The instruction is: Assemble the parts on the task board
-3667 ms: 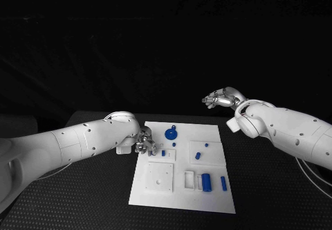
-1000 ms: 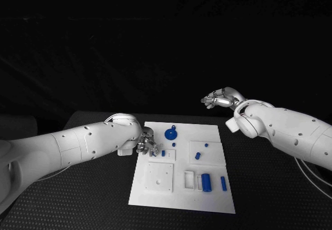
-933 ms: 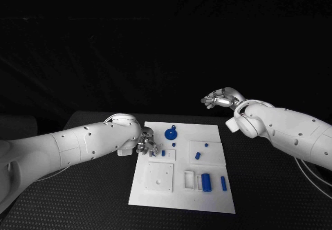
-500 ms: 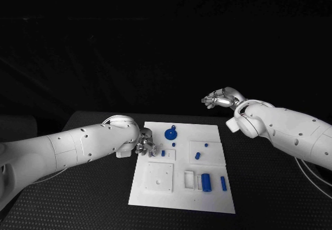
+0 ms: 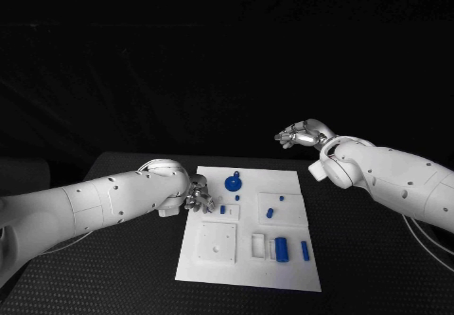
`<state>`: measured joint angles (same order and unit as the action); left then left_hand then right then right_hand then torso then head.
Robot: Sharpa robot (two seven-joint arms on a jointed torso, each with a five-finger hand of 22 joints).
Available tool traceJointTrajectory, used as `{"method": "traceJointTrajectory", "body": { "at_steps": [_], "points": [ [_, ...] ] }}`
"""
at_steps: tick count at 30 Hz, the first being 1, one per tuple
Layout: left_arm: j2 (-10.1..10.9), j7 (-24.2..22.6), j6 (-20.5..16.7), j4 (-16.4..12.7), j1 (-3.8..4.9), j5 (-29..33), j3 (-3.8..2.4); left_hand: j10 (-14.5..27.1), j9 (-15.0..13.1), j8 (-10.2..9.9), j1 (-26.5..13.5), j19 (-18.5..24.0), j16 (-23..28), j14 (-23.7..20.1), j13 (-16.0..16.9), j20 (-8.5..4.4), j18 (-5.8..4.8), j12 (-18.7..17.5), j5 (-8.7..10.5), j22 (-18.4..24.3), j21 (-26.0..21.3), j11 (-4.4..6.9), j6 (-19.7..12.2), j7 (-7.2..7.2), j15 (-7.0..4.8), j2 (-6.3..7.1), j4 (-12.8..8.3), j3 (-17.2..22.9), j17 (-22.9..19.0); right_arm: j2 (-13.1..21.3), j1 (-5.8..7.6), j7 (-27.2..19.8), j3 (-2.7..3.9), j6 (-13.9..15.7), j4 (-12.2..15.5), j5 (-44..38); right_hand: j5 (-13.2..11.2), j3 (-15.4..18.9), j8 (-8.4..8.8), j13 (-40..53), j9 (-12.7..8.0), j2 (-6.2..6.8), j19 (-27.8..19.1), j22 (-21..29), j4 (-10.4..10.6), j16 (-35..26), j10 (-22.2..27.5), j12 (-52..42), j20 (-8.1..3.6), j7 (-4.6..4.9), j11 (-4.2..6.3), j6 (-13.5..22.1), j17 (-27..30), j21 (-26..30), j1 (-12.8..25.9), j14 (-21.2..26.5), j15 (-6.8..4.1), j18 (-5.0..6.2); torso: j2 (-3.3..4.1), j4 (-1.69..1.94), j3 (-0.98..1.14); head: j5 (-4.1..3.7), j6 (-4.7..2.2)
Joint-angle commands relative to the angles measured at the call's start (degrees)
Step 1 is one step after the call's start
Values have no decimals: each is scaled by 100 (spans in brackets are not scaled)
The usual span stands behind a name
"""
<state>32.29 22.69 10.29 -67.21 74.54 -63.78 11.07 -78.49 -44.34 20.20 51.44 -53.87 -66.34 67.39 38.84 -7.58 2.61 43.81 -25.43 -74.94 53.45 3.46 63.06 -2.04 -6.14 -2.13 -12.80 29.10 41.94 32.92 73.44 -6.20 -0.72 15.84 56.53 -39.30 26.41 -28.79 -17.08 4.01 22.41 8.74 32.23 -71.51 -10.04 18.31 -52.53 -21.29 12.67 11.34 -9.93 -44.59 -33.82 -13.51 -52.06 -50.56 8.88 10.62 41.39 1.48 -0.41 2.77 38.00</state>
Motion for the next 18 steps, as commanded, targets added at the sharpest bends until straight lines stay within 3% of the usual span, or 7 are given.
{"method": "traceJointTrajectory", "body": {
  "at_steps": [1, 18],
  "points": [
    [-21, -3, 0, 19, -1, 76, -2, -67, -7, 14, 167, -39, -19, 15, 2, -386, 85, 23, -35, -102, 35, 120, -1, 35, -28, -142, -378, 419, -6, 0, -1, -37, 1, -61, 1, -3, 35, 25, -31, -6, -8, -60, 2, -7, -13, -31, -34, 21, 34, 109, -6, 38, -8, 35, 5, -28, 18, 100, 1, 2, -1, 4, 2],
    [-35, 9, 195, 49, -2, 86, 1, -70, -15, 7, 167, -44, -15, 18, -2, -387, 86, 17, -30, -100, 34, 119, -5, 34, -32, -144, -379, 423, -11, 5, -1, -35, 1, -64, 4, -3, 35, 25, -32, -6, -11, -60, 4, -13, -14, -34, -34, 22, 35, 109, -6, 39, -10, 41, 5, -29, 18, 102, 0, 4, -1, 7, 19]
  ]
}}
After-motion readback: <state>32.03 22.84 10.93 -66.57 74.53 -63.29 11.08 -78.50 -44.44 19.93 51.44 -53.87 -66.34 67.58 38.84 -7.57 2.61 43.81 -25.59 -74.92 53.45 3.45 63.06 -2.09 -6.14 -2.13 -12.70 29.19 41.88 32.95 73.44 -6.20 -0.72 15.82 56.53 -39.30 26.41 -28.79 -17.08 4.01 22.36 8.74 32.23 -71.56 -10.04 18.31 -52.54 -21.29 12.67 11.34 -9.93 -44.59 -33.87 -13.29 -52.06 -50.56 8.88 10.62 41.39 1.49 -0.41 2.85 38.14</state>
